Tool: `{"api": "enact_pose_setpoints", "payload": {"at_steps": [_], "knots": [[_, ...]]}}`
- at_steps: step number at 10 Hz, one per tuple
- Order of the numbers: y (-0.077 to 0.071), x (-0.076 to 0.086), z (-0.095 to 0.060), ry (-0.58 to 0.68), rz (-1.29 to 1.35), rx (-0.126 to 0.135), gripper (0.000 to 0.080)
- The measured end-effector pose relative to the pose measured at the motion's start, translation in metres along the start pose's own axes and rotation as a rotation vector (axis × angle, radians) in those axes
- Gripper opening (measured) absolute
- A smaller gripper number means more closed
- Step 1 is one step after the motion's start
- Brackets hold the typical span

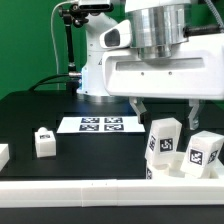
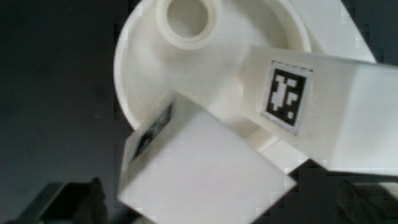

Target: Assemble stool

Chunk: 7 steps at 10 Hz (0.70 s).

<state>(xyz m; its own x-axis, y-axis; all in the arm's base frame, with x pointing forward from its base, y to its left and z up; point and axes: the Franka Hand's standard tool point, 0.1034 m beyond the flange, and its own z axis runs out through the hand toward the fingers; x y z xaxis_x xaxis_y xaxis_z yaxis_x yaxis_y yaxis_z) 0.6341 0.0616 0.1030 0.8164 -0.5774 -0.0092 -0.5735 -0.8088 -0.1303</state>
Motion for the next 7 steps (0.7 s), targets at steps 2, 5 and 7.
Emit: {"api": "enact_pose_setpoints", "payload": {"at_steps": [2, 5, 7], "knots": [[0.0001, 0.0005, -0.0008, 0.001, -0.135, 0.001, 0.0649], [0.0013, 0.0012, -0.0006, 0.001, -0.337, 0.000, 0.0649], [0.0027, 0.0023, -0.0007, 0.003, -0.478, -0.007, 0.0649]]}}
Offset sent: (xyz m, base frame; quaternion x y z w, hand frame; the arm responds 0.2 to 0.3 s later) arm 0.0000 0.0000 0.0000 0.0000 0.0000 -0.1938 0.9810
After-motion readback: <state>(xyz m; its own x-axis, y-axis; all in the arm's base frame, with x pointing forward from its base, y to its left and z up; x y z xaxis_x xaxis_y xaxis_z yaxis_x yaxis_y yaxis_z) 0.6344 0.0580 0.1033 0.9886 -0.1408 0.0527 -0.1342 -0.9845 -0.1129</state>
